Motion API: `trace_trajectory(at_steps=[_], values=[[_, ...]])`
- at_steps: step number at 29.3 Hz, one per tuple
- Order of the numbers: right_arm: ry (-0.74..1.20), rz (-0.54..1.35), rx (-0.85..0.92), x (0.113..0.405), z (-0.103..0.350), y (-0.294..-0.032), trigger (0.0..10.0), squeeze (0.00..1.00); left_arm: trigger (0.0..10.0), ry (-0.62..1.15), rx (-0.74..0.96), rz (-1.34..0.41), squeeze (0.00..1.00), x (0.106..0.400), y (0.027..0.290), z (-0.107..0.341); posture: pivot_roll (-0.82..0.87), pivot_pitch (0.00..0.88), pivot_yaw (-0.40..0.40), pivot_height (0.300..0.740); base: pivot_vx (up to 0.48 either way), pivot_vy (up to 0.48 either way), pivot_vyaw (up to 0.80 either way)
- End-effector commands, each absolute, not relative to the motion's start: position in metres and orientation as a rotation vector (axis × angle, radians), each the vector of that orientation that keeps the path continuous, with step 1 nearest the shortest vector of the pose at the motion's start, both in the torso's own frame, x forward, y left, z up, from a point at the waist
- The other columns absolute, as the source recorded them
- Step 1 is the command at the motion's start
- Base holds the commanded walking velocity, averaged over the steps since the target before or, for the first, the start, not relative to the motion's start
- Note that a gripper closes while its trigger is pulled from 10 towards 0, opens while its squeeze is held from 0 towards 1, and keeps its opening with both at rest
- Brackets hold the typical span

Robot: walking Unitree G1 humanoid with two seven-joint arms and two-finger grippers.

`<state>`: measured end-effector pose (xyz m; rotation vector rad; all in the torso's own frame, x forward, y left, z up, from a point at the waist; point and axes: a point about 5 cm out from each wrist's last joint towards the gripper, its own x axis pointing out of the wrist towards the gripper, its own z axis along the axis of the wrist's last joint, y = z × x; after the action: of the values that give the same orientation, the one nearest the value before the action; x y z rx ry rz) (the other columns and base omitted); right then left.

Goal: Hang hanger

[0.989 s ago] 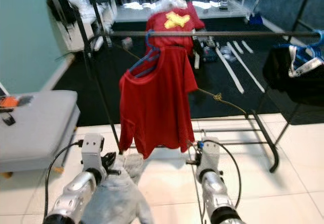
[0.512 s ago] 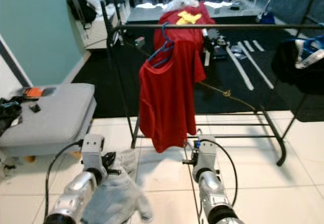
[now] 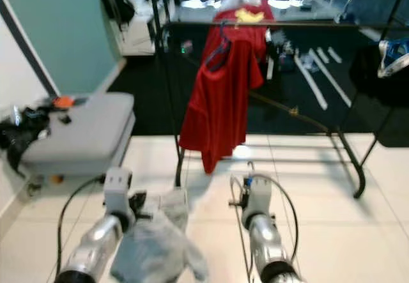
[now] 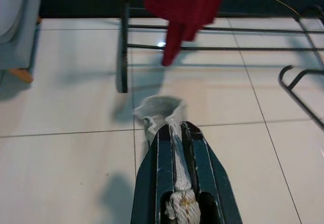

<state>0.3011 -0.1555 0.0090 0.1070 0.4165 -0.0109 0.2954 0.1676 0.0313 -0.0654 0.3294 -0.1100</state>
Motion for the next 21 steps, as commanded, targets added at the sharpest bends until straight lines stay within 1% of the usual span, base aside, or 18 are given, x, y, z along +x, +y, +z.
trace_trajectory(at_steps=[1, 10, 15, 21], values=[[0.425, -0.012, 0.121, 0.299, 0.007, -0.153, 10.0, 0.0, 10.0, 0.339, -0.047, -0.113, 0.0, 0.297, 0.169, 0.033, 0.05, 0.021, 0.007, 0.74, 0.0, 0.0, 0.0], [0.432, -0.018, 0.13, 0.298, 0.005, -0.155, 10.0, 0.0, 10.0, 0.341, -0.02, -0.127, 0.0, 0.3, 0.166, 0.034, 0.05, 0.013, 0.01, 0.74, 0.0, 0.0, 0.0], [0.425, -0.024, 0.133, 0.3, 0.008, -0.157, 10.0, 0.0, 10.0, 0.327, -0.033, -0.12, 0.0, 0.303, 0.166, 0.038, 0.05, 0.01, 0.008, 0.74, 0.0, 0.0, 0.0], [0.361, 0.078, 0.062, 0.311, 0.021, -0.158, 10.0, 0.0, 10.0, 0.308, -0.004, -0.044, 0.0, 0.313, 0.171, 0.047, 0.05, 0.0, -0.002, 0.74, 0.0, 0.0, 0.0]])
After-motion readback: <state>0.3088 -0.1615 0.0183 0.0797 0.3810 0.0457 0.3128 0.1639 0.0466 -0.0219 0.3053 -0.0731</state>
